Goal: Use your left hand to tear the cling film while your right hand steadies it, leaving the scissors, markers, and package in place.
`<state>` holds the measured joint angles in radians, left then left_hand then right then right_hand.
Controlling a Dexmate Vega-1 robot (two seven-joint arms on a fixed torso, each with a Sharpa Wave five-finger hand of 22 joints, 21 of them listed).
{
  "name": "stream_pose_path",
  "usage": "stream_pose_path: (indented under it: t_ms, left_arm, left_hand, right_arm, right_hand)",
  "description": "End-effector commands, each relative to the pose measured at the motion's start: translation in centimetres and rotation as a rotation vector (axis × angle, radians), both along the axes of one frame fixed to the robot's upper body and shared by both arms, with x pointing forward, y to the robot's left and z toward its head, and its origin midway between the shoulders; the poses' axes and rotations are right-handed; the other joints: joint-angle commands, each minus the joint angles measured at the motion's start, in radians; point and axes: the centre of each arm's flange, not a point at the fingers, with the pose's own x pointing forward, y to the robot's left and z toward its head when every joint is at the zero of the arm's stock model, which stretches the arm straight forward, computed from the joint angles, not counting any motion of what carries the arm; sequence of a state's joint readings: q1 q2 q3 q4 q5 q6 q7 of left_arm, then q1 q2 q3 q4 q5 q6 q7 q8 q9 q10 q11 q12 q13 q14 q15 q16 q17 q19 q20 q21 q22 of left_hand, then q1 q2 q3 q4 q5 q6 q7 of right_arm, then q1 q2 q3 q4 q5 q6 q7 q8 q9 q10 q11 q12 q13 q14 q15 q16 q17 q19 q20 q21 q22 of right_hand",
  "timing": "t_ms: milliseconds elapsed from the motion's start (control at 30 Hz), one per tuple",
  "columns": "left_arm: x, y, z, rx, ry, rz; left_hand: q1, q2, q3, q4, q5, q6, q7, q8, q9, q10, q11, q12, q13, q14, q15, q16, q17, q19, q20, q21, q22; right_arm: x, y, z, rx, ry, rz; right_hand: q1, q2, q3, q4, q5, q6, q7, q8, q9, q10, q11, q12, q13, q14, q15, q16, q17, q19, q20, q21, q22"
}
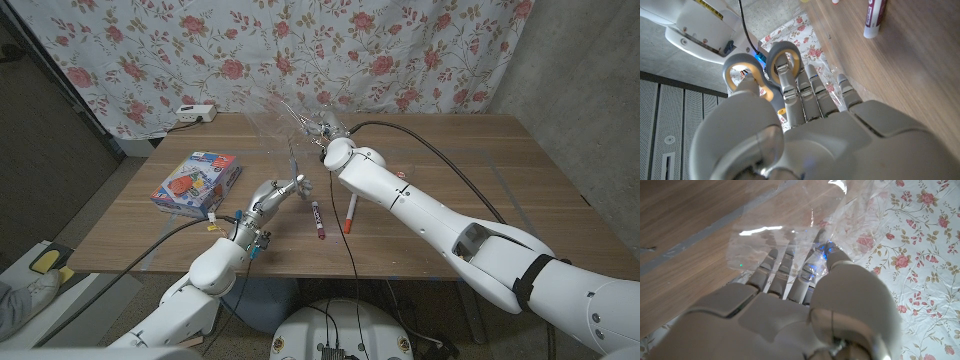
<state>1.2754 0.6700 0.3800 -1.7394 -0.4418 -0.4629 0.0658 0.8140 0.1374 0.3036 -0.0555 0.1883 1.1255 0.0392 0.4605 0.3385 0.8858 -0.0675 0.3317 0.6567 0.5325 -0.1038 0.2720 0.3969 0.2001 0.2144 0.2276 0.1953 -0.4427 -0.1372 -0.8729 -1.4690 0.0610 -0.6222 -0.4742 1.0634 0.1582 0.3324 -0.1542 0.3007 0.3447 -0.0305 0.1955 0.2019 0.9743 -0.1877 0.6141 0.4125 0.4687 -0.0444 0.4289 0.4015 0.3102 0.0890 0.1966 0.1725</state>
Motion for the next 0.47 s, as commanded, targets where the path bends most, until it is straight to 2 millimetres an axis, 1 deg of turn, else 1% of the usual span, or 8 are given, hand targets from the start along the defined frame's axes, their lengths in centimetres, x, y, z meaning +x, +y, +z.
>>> stream_pose_path:
  t_ms: [33,100,200,267,467]
  left_arm:
    - [0.23,0.30,0.29,0.000,-0.011,-0.005]
    - [0.14,0.20,0.20,-0.001,-0.009,-0.003]
    - [0.16,-0.01,0.12,0.005,-0.005,-0.001]
    - [0.13,-0.13,0.14,0.006,-0.007,0.000]
    - [-0.01,-0.53,0.17,0.002,-0.017,0.007]
  left_hand:
    - [0.000,0.004,0.007,-0.005,-0.003,0.007,-0.003,0.006,0.000,0.067,-0.068,0.007,0.003,0.000,-0.005,-0.001,0.005,0.009,0.000,0.004,0.003]
    - [0.005,0.013,0.014,-0.008,-0.002,0.011,-0.006,0.008,0.001,0.072,-0.069,0.009,0.004,0.002,-0.006,0.000,0.007,0.009,0.000,0.004,0.003]
    - [0.004,0.014,0.016,-0.009,-0.002,0.011,-0.006,0.009,0.001,0.072,-0.070,0.009,0.004,0.006,-0.007,0.001,0.008,0.010,-0.001,0.004,0.003]
    - [0.001,0.010,0.014,-0.010,-0.003,0.013,-0.005,0.010,0.000,0.073,-0.070,0.009,0.004,0.006,-0.006,0.001,0.008,0.010,-0.001,0.004,0.003]
    - [-0.023,-0.016,-0.001,-0.011,-0.007,0.015,-0.007,0.010,-0.007,0.078,-0.071,0.011,0.002,0.010,-0.009,0.000,0.011,0.008,0.000,0.003,0.003]
  right_arm:
    - [0.46,0.11,-0.16,0.007,0.005,0.001]
    - [0.58,0.16,-0.05,0.014,0.006,0.006]
    - [0.55,0.26,0.06,0.009,-0.001,0.012]
    - [0.51,0.26,0.10,0.008,-0.004,0.013]
    - [0.43,-0.04,0.15,0.005,-0.006,0.013]
  right_hand:
    - [0.001,-0.010,-0.005,0.000,0.008,0.007,0.003,0.000,0.002,-0.001,0.002,0.006,0.001,0.008,-0.169,-0.001,0.002,0.009,0.002,0.004,0.002]
    - [0.001,-0.009,-0.005,0.000,0.008,0.006,0.003,0.000,0.002,-0.001,0.001,0.006,0.001,0.008,-0.169,-0.002,0.002,0.009,0.001,0.004,0.002]
    - [0.001,-0.010,-0.005,0.000,0.008,0.006,0.004,0.000,0.002,0.000,-0.001,0.008,0.002,0.009,-0.169,-0.002,0.002,0.009,0.001,0.004,0.002]
    - [0.001,-0.010,-0.005,0.000,0.009,0.006,0.004,0.000,0.002,-0.001,0.003,0.008,0.001,0.010,-0.169,-0.002,0.003,0.008,0.001,0.003,0.002]
    - [0.000,-0.010,-0.006,0.001,0.009,0.006,0.004,0.000,0.002,0.000,0.001,0.009,-0.001,0.011,-0.168,-0.003,0.003,0.010,0.001,0.004,0.002]
